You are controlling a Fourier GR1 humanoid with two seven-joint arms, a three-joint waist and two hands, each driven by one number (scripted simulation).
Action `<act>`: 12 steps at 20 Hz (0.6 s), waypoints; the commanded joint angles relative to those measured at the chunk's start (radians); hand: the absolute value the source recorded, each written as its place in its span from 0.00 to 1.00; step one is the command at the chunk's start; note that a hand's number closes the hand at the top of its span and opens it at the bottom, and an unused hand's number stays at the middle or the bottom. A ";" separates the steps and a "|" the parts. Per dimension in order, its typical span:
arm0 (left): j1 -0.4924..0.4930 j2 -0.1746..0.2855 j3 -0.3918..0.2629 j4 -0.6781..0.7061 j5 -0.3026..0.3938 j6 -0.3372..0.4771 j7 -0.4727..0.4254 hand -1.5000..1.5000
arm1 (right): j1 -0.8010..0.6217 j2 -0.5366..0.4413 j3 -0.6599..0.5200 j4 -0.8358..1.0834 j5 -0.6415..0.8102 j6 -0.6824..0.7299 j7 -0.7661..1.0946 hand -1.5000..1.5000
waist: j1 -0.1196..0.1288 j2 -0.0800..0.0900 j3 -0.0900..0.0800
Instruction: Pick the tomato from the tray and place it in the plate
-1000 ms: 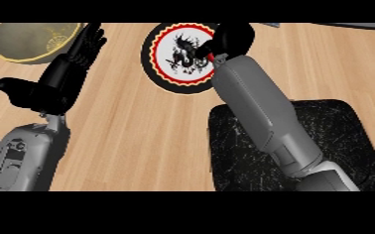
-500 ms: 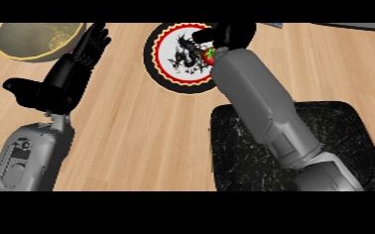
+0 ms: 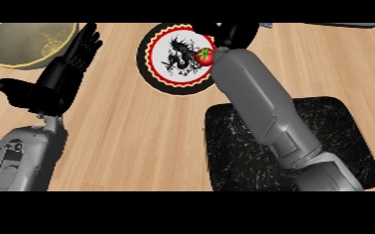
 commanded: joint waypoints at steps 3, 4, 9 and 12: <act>0.038 0.022 0.034 -0.001 -0.012 0.013 0.007 0.50 | 0.106 0.006 0.090 -0.098 -0.087 -0.218 -0.004 0.00 | -0.064 -0.021 0.000; 0.053 0.006 0.016 -0.011 -0.021 0.015 0.000 0.50 | 0.106 0.006 0.150 -0.095 -0.110 -0.232 0.023 0.00 | -0.059 -0.021 0.000; 0.075 -0.014 0.030 -0.004 -0.049 0.053 -0.018 0.50 | 0.275 0.006 0.274 -0.256 -0.062 -0.263 0.037 0.00 | -0.108 -0.030 0.000; 0.181 0.012 0.062 -0.057 -0.035 0.023 -0.045 0.50 | 0.372 0.006 0.242 -0.388 0.019 -0.167 0.052 0.00 | -0.120 -0.034 -0.001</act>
